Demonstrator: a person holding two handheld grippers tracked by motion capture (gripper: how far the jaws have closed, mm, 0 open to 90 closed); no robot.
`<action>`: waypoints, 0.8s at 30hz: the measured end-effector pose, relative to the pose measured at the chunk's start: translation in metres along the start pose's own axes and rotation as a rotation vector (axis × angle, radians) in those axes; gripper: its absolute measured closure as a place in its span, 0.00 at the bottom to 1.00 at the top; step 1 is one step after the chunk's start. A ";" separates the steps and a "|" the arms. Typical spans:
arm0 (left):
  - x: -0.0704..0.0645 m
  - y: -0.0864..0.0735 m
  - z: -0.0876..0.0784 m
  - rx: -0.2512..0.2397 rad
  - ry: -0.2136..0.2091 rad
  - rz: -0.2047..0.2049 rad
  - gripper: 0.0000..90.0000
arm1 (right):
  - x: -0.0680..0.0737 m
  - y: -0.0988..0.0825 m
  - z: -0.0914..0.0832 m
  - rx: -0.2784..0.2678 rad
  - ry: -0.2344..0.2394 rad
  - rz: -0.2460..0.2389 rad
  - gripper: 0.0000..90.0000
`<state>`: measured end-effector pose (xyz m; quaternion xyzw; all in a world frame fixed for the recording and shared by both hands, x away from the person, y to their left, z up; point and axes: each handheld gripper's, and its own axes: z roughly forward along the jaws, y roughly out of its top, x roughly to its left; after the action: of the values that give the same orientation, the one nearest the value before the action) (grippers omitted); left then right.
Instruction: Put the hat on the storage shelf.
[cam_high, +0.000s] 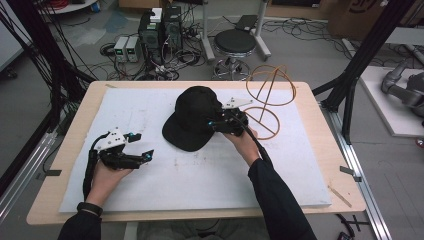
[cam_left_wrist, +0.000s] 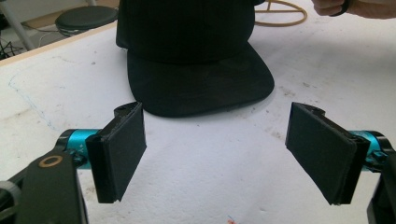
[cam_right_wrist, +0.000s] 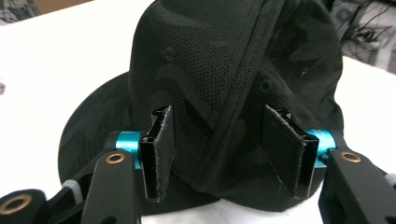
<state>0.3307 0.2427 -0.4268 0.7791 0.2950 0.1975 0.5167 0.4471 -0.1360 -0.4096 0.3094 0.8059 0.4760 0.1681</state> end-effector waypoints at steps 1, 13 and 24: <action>0.000 0.000 0.000 0.000 -0.001 0.000 0.22 | -0.001 0.001 0.002 0.006 0.016 0.017 0.50; -0.001 0.000 0.000 0.012 -0.007 0.004 0.22 | -0.005 0.002 0.001 0.005 0.060 0.015 0.77; -0.003 0.000 0.001 0.023 -0.001 0.010 0.22 | -0.002 0.006 -0.007 0.000 0.095 -0.005 0.97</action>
<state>0.3294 0.2403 -0.4276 0.7866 0.2933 0.1963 0.5067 0.4469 -0.1394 -0.4009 0.2843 0.8138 0.4897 0.1307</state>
